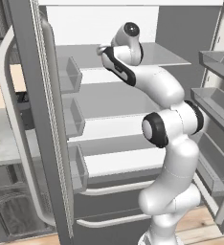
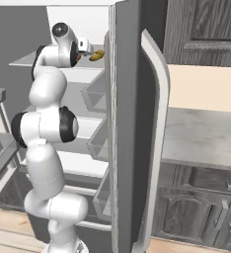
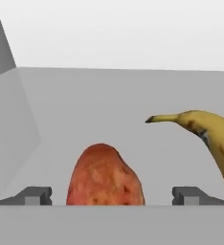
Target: Pick sweet potato from the fridge and place it on the plate on the counter.
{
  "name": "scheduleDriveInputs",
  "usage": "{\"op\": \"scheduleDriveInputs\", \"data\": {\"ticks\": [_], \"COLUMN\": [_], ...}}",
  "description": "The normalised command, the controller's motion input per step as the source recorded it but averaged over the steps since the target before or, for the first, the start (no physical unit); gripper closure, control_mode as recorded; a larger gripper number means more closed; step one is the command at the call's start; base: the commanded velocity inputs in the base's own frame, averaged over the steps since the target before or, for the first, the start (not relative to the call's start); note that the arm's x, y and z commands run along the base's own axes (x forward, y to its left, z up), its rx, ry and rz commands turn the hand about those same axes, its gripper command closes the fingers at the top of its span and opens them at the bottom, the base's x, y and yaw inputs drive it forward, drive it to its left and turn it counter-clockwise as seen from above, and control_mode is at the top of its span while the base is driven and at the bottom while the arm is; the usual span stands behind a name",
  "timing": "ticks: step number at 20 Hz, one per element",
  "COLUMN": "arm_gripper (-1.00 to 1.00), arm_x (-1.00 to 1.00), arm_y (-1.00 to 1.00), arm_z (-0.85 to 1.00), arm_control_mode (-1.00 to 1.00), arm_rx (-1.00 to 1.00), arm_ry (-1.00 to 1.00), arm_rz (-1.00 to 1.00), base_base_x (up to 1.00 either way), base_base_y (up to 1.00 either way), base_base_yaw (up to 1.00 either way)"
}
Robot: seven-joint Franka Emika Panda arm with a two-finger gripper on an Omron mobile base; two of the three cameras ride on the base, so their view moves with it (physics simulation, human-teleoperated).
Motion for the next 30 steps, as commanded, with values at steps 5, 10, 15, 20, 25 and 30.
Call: {"op": "scheduleDriveInputs", "data": {"ticks": [5, 10, 15, 20, 25, 30], "arm_gripper": [-1.0, -1.0, -1.0, 1.0, 1.0, 1.0], "arm_x": [0.01, 0.0, 0.0, 0.03, 0.03, -0.03], "arm_y": [0.0, 0.01, 0.01, 0.05, 0.0, 0.0], "arm_z": [-0.1, -0.09, -0.15, -0.22, -0.04, 0.0], "arm_control_mode": [-1.0, -1.0, -1.0, -1.0, -1.0, -1.0], "arm_rx": [0.0, 0.0, 0.0, 0.0, 0.0, 0.0], "arm_ry": [0.0, 0.0, 0.0, 0.0, 0.0, -0.01], "arm_rz": [0.0, 0.0, 0.0, 0.0, 0.0, 0.0], "base_base_x": [0.0, 0.0, 0.0, 0.0, 0.0, 0.0], "base_base_y": [0.0, 0.0, 0.0, 0.0, 0.0, 0.0], "base_base_yaw": [0.0, 0.0, 0.0, 0.0, 0.0, 0.0]}}
